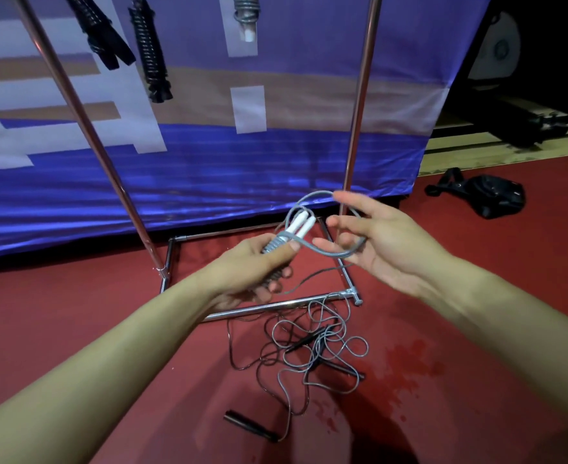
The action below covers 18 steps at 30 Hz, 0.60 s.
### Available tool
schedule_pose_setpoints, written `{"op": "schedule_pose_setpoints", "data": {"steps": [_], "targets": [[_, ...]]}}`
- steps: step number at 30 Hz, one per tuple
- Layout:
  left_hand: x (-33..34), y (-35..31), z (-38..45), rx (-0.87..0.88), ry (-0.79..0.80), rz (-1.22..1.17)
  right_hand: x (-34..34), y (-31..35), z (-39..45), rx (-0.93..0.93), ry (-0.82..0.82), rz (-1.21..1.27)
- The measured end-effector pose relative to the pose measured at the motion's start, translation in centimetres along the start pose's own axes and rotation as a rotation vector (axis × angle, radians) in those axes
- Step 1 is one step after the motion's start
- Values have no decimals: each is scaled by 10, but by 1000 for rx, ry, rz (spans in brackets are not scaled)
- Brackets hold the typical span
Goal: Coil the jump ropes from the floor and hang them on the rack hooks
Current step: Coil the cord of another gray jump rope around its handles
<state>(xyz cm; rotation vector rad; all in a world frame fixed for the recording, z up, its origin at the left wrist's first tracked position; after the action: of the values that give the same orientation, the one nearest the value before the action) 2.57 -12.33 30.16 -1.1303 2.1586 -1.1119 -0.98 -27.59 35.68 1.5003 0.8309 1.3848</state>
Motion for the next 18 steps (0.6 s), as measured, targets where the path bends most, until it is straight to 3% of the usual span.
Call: {"op": "schedule_pose_setpoints", "data": {"steps": [4, 9, 13, 18], "targets": [[-3, -10, -8, -10, 143, -195, -9, -8, -5, -53, 99, -255], [-22, -14, -10, 17, 39, -241, -2, -18, -12, -122, 351, -841], [-24, -17, -16, 46, 21, -242, -2, -17, -10, -123, 442, -998], [0, -17, -30, 33, 204, -172, -6, -10, 4, -214, 480, -1106]]}}
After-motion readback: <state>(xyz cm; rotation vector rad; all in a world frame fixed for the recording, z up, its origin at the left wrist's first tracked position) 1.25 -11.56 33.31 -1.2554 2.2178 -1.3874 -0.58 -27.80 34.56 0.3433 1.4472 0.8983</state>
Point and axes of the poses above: each hand's wrist, its own z-axis towards the middle knuckle, its own x-axis out of the palm, y = z × x, the point moved 10 cm from there along z, towards the middle knuckle, and after that the axes turned 15 degrees about -x, right-handed, at the moved point
